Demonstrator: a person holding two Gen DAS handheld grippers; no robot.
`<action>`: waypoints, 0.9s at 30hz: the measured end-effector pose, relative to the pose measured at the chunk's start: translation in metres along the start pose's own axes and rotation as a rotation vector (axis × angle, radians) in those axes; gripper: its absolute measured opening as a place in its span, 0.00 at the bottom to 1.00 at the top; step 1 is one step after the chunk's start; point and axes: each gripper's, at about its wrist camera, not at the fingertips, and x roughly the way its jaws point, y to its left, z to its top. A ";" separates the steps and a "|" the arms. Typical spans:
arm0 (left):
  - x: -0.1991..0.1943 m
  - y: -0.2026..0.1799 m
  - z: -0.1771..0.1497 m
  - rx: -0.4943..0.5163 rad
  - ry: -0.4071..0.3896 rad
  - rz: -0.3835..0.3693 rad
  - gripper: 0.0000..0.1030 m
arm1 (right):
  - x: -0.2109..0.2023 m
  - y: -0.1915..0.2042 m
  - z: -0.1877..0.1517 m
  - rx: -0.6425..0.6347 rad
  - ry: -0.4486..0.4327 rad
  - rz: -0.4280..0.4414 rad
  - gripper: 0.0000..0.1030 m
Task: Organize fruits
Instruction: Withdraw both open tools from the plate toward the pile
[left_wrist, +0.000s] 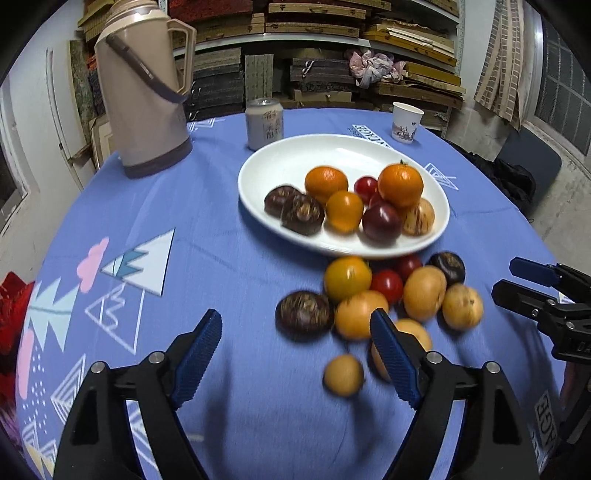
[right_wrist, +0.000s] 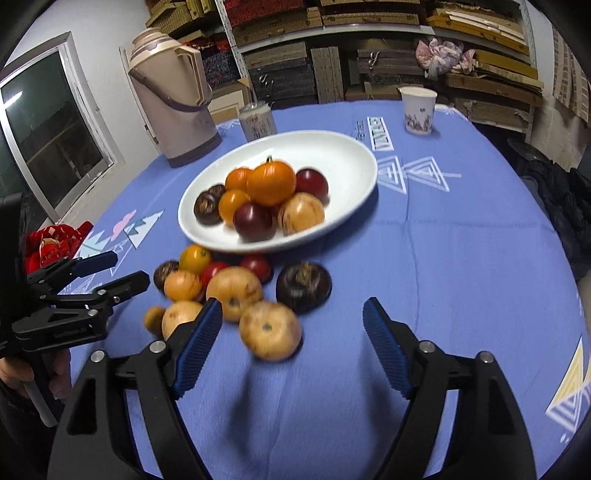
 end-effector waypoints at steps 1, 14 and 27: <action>-0.001 0.002 -0.004 -0.004 0.005 -0.004 0.81 | 0.001 0.000 -0.004 0.004 0.006 0.004 0.74; -0.005 0.008 -0.035 -0.031 0.039 -0.016 0.81 | 0.003 0.002 -0.030 0.026 0.047 0.009 0.74; 0.012 -0.009 -0.034 0.029 0.044 -0.006 0.80 | 0.006 0.003 -0.048 0.056 0.086 0.040 0.86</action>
